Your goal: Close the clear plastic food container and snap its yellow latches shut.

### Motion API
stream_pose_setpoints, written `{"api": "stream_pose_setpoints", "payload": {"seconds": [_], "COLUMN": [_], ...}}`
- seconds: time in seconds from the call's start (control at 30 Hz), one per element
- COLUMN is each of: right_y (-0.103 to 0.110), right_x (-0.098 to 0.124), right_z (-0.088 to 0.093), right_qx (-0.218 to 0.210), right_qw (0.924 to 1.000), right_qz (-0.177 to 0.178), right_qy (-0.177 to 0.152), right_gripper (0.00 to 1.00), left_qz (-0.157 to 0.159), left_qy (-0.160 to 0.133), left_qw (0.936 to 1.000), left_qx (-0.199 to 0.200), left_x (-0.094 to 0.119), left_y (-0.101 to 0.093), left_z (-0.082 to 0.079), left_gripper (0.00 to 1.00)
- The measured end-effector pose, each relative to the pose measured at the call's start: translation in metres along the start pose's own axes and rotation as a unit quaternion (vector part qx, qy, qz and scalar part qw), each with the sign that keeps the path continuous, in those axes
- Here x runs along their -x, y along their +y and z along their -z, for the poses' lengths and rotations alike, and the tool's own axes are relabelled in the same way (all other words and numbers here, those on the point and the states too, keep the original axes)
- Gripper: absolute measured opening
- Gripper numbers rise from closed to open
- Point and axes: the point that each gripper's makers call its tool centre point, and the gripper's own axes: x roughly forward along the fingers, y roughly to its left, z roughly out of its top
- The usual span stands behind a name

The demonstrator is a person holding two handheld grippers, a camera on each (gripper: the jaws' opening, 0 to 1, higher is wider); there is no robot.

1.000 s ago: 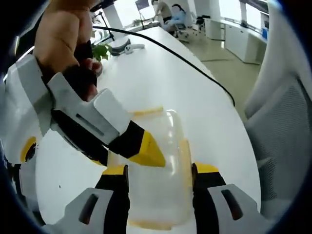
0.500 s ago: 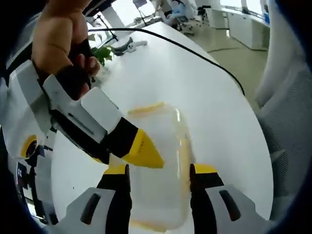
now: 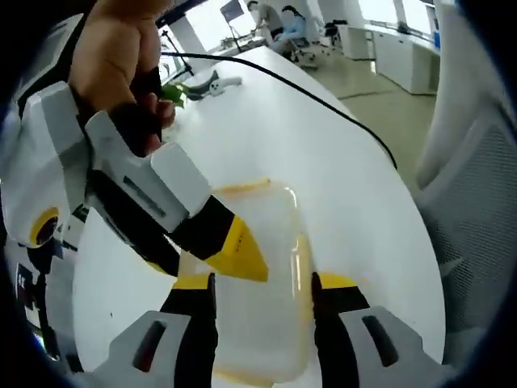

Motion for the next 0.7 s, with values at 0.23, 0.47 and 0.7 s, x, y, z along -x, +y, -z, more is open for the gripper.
{"api": "stream_pose_setpoints", "payload": {"seconds": [0.23, 0.47, 0.7], "right_y": [0.002, 0.002, 0.011], "right_x": [0.003, 0.006, 0.017], "right_z": [-0.001, -0.001, 0.002], "right_qx": [0.011, -0.015, 0.044], "right_qw": [0.9992, 0.9957, 0.9914], "right_qz": [0.035, 0.08, 0.106], "right_qy": [-0.013, -0.046, -0.063], "right_gripper": [0.52, 0.53, 0.5], "left_qz": [0.045, 0.065, 0.081], "left_qy": [-0.021, -0.044, -0.049], "left_qw": [0.9975, 0.9887, 0.9879], "left_qx": [0.05, 0.128, 0.123], "left_x": [0.003, 0.006, 0.015], "left_y": [0.003, 0.009, -0.001], "left_z": [-0.003, -0.009, -0.01], "left_gripper": [0.44, 0.42, 0.51]}}
